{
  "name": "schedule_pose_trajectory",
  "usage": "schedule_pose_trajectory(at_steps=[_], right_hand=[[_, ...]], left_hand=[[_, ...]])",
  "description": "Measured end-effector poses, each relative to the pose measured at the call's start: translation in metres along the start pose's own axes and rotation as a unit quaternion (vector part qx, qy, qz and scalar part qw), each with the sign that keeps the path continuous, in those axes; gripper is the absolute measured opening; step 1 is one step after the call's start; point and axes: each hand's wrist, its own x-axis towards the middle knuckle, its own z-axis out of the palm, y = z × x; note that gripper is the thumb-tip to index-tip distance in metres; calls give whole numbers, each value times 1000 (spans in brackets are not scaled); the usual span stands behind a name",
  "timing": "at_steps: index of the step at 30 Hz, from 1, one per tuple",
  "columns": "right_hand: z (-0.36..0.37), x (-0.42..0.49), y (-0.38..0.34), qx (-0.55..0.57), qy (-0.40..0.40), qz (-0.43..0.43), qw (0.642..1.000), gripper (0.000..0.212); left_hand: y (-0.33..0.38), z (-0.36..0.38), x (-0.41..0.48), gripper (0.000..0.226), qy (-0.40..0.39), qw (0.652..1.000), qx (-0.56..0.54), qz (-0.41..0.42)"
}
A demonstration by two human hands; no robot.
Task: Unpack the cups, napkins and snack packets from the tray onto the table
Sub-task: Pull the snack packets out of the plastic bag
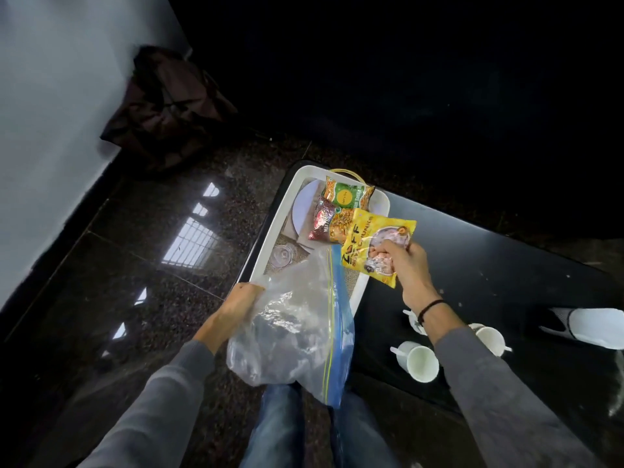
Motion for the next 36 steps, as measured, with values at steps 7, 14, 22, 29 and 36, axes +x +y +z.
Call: schedule_pose_trajectory(at_steps=[7, 14, 22, 29, 36], right_hand=[[48, 15, 34, -57, -168, 80, 981, 10], [67, 27, 68, -205, -186, 119, 954, 23], [31, 8, 65, -263, -53, 22, 963, 23], [15, -31, 39, -21, -283, 81, 956, 68], [-4, -46, 34, -92, -135, -51, 985, 15]], left_hand=[[-15, -12, 7, 17, 2, 998, -64, -5], [-16, -10, 7, 27, -3, 996, -89, 8], [-3, 4, 17, 22, 16, 999, -47, 18], [18, 22, 11, 18, 25, 998, -42, 39], [34, 39, -4, 27, 30, 996, -2, 79]])
